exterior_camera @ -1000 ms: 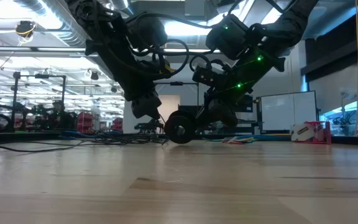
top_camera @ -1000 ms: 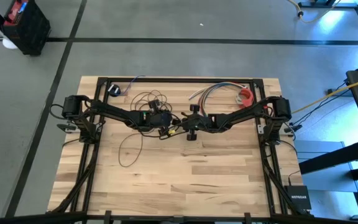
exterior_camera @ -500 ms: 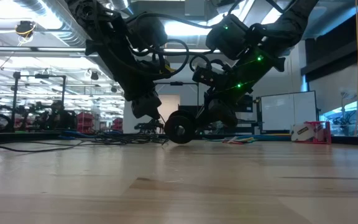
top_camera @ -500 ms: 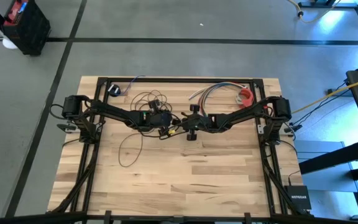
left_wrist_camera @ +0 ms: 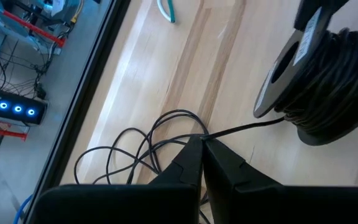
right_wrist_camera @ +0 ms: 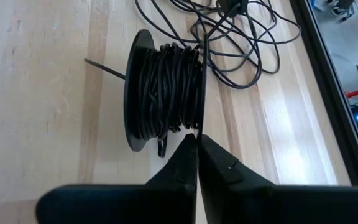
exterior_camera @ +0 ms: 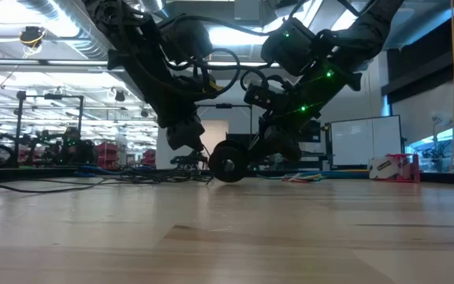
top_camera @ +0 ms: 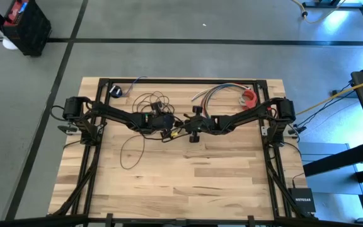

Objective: Coiling cords

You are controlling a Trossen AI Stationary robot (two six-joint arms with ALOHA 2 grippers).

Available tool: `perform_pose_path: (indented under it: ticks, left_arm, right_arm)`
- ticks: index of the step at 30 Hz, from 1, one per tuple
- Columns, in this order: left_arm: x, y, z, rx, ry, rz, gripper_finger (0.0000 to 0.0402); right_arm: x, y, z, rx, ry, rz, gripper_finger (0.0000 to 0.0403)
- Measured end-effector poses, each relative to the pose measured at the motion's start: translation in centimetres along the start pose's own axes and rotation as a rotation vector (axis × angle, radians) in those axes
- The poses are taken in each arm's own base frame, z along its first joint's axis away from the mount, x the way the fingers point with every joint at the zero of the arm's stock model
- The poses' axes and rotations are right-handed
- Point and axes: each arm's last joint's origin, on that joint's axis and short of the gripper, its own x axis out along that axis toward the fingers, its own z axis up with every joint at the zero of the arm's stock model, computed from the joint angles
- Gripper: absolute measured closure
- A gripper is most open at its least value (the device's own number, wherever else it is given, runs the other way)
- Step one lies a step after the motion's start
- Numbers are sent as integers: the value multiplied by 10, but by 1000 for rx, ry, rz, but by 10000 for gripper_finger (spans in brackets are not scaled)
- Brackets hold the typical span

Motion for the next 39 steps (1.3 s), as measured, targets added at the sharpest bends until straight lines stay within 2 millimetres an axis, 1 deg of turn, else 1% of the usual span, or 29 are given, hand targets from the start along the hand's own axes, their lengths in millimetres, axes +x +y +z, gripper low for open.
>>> perform_pose_path:
  ticks: [12, 18, 21, 24, 27, 30, 33, 37, 39]
  left_arm:
    - [0, 0, 0, 3, -4, 1, 398]
    - [0, 0, 1, 2, -9, 1, 398]
    - [-3, -1, 2, 25, -16, -2, 398]
    - [-13, 0, 7, 20, -53, -8, 398]
    - [-32, 6, 16, -12, -112, -17, 398]
    - [-53, 15, 22, -76, -168, -30, 398]
    - [-71, 26, 27, -156, -232, -38, 398]
    - [-86, 43, 34, -231, -311, -31, 398]
    - [-92, 50, 37, -250, -346, -25, 398]
  right_arm:
    - [0, 0, 0, 2, -5, -2, 397]
    - [0, -1, 4, 1, -39, 1, 397]
    - [-4, -4, 4, -13, -11, -78, 397]
    - [-14, -10, 9, -11, -10, -131, 397]
    - [-25, -18, 16, 0, -19, -201, 397]
    - [-38, -28, 23, 10, -38, -278, 397]
    - [-49, -36, 31, 46, -97, -310, 397]
    - [-60, -44, 42, 74, -188, -347, 397]
    - [-61, -48, 45, 65, -213, -376, 397]
